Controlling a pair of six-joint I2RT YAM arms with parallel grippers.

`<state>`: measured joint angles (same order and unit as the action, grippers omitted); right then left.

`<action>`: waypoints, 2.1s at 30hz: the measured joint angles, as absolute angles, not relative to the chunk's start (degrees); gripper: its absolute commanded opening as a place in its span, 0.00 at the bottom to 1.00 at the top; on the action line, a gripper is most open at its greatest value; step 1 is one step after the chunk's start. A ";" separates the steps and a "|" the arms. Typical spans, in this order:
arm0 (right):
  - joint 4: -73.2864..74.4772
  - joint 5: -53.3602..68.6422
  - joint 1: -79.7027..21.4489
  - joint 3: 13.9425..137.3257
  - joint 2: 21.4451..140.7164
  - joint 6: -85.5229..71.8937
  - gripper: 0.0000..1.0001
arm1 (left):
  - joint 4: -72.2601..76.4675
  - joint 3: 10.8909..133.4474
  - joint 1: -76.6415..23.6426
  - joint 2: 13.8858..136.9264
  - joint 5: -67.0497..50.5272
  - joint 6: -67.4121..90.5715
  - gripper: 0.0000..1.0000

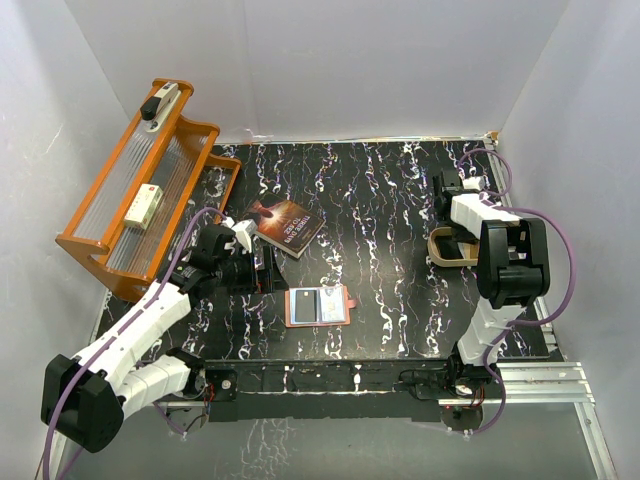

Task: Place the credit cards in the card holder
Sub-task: Pick up the credit card from the storage box.

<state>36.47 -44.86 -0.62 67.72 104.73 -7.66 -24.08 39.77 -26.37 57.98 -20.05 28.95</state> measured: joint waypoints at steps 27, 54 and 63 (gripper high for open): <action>34.92 -44.14 -0.64 67.70 103.59 -7.38 0.31 | -24.08 39.77 -26.37 58.04 -20.05 28.95 0.99; 33.74 -42.83 1.26 67.64 102.69 -6.94 0.25 | -24.08 39.77 -26.37 58.04 -20.05 28.95 0.99; 33.58 -42.28 1.26 67.66 102.69 -6.50 0.23 | -24.08 39.77 -26.37 58.04 -20.08 28.95 0.99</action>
